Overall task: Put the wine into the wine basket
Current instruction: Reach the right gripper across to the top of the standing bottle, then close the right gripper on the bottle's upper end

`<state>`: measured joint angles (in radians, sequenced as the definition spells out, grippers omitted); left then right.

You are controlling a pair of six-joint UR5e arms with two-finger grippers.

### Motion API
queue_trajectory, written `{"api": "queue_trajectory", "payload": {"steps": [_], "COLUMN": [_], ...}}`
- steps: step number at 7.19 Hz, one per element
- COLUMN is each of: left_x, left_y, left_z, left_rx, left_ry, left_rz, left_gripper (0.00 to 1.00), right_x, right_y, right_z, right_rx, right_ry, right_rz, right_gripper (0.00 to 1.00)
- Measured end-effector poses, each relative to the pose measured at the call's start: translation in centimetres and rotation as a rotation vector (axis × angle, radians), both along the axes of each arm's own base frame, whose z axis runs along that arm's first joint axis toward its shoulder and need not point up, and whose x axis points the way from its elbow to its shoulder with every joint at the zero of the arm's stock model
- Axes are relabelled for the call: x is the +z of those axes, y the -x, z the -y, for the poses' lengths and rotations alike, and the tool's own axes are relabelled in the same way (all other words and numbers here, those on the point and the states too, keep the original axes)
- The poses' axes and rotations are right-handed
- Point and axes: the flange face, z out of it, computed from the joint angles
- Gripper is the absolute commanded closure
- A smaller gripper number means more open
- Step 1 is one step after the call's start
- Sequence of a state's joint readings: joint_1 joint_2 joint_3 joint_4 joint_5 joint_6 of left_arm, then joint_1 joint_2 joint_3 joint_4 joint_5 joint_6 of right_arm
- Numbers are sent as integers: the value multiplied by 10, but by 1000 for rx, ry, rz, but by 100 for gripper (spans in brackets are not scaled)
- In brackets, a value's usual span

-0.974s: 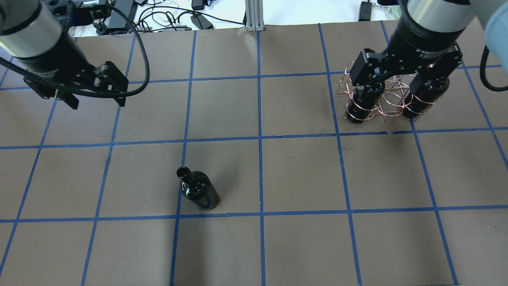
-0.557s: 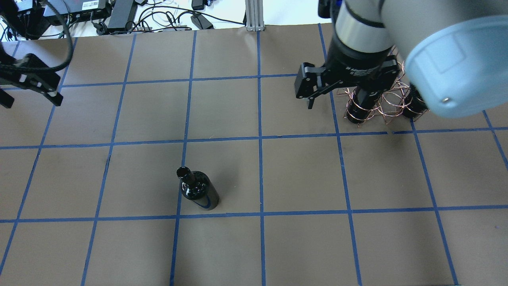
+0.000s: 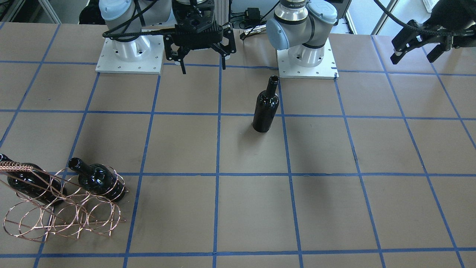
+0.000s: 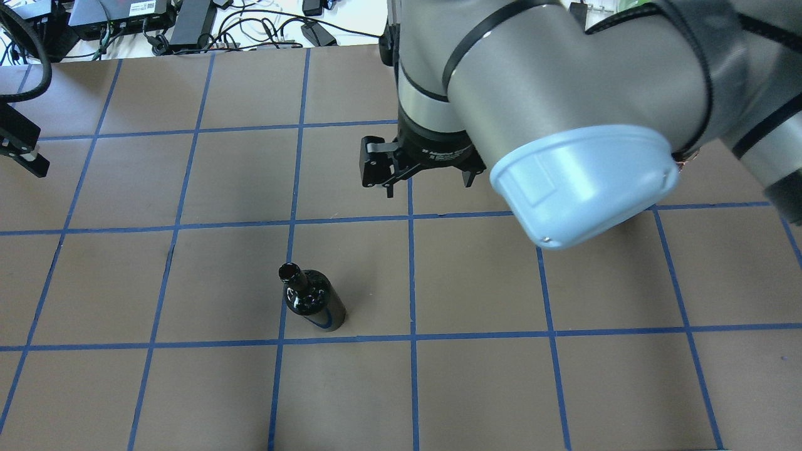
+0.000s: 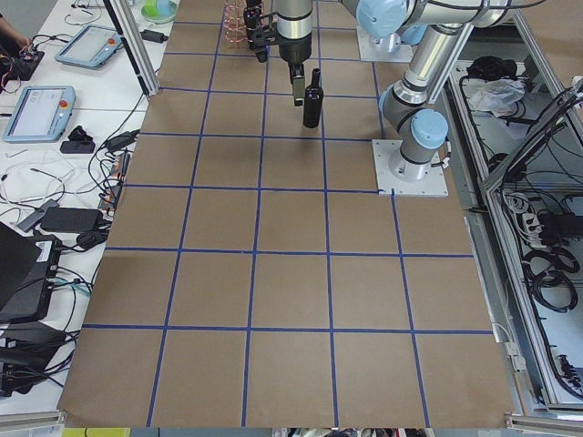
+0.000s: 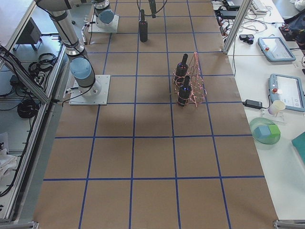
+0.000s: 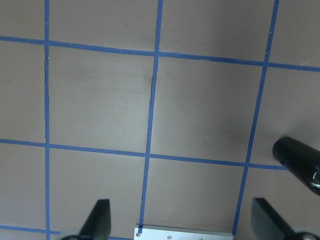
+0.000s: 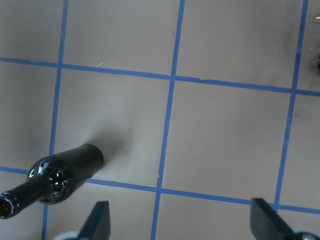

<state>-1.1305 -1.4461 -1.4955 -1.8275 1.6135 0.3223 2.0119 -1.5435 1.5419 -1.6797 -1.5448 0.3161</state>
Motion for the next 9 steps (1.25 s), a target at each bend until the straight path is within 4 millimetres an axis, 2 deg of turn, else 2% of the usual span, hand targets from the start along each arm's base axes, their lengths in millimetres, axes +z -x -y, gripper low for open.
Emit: {"api": "queue_trajectory", "payload": {"steps": [2, 4, 5, 6, 7, 9], "left_x": [-10, -16, -18, -18, -19, -22], "left_y": [-3, -8, -9, -9, -10, -11], "left_z": [-1, -1, -1, -1, 0, 1], "left_rx": [3, 2, 3, 3, 3, -3], "left_ry": [-30, -40, -43, -44, -47, -51], "left_rz": [4, 0, -1, -2, -3, -7], "left_gripper": [0, 0, 0, 0, 0, 0], "right_x": [-24, -35, -46, -61, -70, -77], "right_y": [-41, -97, -127, -149, -162, -171], "right_z": [-4, -1, -2, -6, -10, -17], "right_rx": [-47, -93, -78, -63, -51, -41], "right_ry": [-19, 2, 19, 24, 24, 9], "right_rz": [-3, -10, -43, -76, -92, -93], "right_gripper": [0, 0, 0, 0, 0, 0]}}
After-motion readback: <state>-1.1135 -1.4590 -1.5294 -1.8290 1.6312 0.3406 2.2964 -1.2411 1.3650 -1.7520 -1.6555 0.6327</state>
